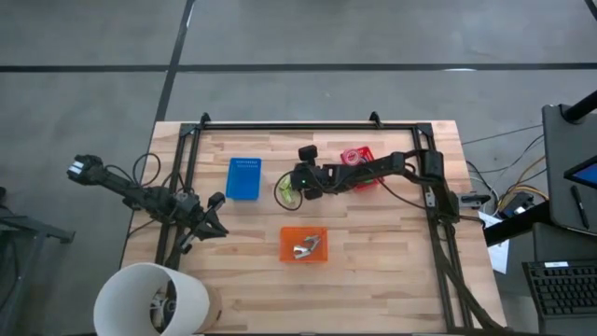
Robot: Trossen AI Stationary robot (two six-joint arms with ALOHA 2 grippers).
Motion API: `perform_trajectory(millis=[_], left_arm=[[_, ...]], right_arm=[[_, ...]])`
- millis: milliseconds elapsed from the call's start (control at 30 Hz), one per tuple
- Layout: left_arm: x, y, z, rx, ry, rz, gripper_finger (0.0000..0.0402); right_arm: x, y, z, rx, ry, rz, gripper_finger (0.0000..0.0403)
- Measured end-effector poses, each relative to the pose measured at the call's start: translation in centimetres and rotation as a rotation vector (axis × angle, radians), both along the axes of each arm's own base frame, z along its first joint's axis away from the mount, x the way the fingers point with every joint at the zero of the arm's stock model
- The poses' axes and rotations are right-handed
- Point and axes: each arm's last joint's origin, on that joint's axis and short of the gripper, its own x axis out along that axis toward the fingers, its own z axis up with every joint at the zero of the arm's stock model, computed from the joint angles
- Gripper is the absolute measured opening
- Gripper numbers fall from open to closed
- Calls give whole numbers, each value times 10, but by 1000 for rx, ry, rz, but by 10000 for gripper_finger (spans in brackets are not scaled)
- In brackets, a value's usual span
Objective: Pick and place Stapler, Stapler remover, tape
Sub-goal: Put the black stapler remover into the orange basket
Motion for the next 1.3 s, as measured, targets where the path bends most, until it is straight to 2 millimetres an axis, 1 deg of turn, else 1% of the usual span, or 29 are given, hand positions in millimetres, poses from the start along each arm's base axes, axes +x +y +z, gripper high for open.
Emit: perform_trajectory(millis=[133, 267, 400, 467, 567, 767, 867, 1000, 1167, 1300], left_arm=[[0, 0, 0, 0, 0, 0, 39], [0, 0, 0, 0, 1, 0, 39], [0, 0, 0, 0, 0, 0, 39], [0, 0, 0, 0, 0, 0, 39], [0, 0, 0, 0, 0, 0, 39], [0, 0, 0, 0, 0, 0, 39], [0, 0, 0, 0, 1, 0, 39], [0, 0, 0, 0, 0, 0, 39], [0, 0, 0, 0, 0, 0, 39], [0, 0, 0, 0, 0, 0, 39]], right_arm=[[1, 9, 9, -29, -19, -9, 8], [4, 23, 30, -9, -105, -8, 8], [1, 38, 49, 37, -150, -3, 8], [-2, 48, 60, 111, -187, 15, 8], [-8, 65, 78, 275, -255, 60, 8], [-17, 103, 102, 565, -329, 164, 8], [-20, 123, 103, 646, -332, 197, 8], [-22, 144, 98, 682, -312, 213, 8], [-25, 161, 93, 725, -303, 203, 8], [-27, 169, 93, 759, -300, 205, 8]])
